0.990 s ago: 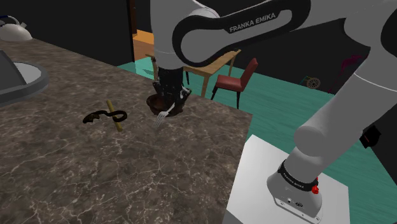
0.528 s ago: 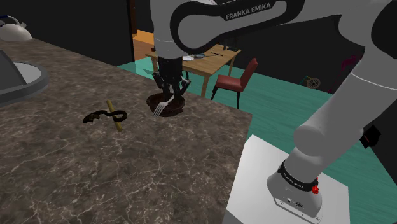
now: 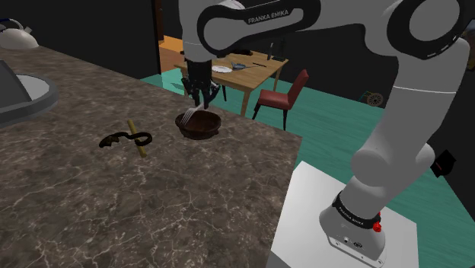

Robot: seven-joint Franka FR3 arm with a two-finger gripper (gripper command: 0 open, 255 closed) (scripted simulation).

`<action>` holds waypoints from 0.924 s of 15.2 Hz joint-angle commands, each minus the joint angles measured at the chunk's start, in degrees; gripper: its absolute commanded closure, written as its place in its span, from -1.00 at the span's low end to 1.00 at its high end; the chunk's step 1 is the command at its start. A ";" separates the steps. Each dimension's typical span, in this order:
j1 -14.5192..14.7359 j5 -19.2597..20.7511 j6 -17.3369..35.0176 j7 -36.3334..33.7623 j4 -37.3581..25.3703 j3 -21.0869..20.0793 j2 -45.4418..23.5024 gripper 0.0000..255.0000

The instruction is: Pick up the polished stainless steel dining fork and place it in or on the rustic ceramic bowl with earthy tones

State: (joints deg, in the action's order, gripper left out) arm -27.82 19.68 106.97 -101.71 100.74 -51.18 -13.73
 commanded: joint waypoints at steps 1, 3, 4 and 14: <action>0.90 2.65 -1.57 0.52 -4.13 1.24 -3.66 1.00; 1.86 5.01 -2.80 1.42 -8.23 2.65 -7.30 1.00; 2.59 6.39 -3.67 2.12 -11.07 3.61 -9.63 1.00; 2.57 8.46 2.72 -0.01 -5.75 4.74 -11.55 1.00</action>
State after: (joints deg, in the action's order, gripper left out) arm -25.34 27.83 109.02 -101.41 94.53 -46.59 -24.98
